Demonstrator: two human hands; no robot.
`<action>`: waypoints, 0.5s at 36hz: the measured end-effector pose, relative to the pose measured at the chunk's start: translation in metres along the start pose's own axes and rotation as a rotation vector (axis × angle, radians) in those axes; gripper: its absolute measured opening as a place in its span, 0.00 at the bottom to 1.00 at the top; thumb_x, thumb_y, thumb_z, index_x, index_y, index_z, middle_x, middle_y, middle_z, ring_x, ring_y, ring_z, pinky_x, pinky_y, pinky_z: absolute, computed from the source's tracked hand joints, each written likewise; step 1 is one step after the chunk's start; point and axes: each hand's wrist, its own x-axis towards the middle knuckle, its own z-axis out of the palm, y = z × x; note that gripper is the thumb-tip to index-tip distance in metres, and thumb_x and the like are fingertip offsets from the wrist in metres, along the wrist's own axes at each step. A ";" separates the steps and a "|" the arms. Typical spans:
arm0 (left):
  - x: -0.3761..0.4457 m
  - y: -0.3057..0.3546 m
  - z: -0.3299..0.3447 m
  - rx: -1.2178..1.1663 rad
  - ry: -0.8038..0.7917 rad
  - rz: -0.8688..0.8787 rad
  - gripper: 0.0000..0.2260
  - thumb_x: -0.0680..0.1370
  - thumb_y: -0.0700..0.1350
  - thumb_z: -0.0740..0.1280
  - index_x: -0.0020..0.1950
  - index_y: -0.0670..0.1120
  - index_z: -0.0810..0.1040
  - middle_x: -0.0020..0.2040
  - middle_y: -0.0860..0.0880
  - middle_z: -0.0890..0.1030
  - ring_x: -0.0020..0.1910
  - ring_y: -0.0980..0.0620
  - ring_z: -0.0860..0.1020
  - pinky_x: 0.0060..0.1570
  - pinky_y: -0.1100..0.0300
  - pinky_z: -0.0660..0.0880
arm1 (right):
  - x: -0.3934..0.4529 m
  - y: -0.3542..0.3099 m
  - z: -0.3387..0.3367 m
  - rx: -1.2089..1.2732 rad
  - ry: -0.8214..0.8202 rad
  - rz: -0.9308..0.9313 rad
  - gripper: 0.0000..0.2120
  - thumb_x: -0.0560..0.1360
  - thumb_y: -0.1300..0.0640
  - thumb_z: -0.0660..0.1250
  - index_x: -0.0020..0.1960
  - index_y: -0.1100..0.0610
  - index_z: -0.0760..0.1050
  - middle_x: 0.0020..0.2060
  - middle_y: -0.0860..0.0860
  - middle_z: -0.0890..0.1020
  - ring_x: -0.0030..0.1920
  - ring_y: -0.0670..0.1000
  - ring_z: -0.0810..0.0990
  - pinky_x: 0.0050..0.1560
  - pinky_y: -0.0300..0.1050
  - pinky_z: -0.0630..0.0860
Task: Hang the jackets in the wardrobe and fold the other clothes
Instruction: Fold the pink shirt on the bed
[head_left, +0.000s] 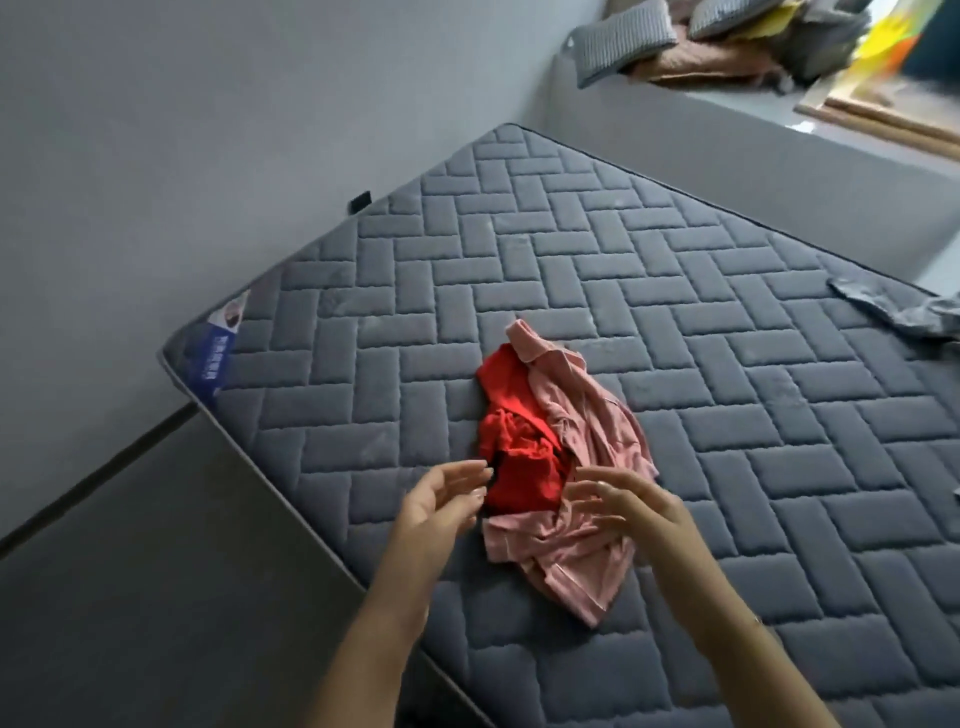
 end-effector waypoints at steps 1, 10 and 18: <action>0.025 -0.012 0.006 0.014 -0.013 -0.010 0.12 0.78 0.32 0.63 0.53 0.46 0.79 0.48 0.53 0.83 0.44 0.65 0.80 0.44 0.71 0.75 | 0.018 0.011 -0.009 0.002 0.054 0.014 0.11 0.79 0.64 0.61 0.56 0.62 0.79 0.49 0.58 0.85 0.49 0.54 0.83 0.44 0.40 0.80; 0.225 -0.179 0.060 0.504 -0.078 0.111 0.13 0.74 0.39 0.72 0.57 0.51 0.79 0.61 0.53 0.74 0.64 0.54 0.71 0.68 0.60 0.64 | 0.161 0.169 -0.047 -0.169 0.359 0.104 0.08 0.79 0.57 0.63 0.54 0.54 0.80 0.51 0.48 0.83 0.55 0.47 0.79 0.54 0.33 0.74; 0.336 -0.291 0.084 1.078 -0.282 0.274 0.31 0.72 0.61 0.70 0.72 0.67 0.62 0.78 0.54 0.40 0.75 0.52 0.38 0.68 0.35 0.57 | 0.265 0.278 -0.056 -0.538 0.514 0.150 0.21 0.77 0.50 0.66 0.68 0.57 0.71 0.70 0.55 0.68 0.72 0.51 0.62 0.74 0.42 0.54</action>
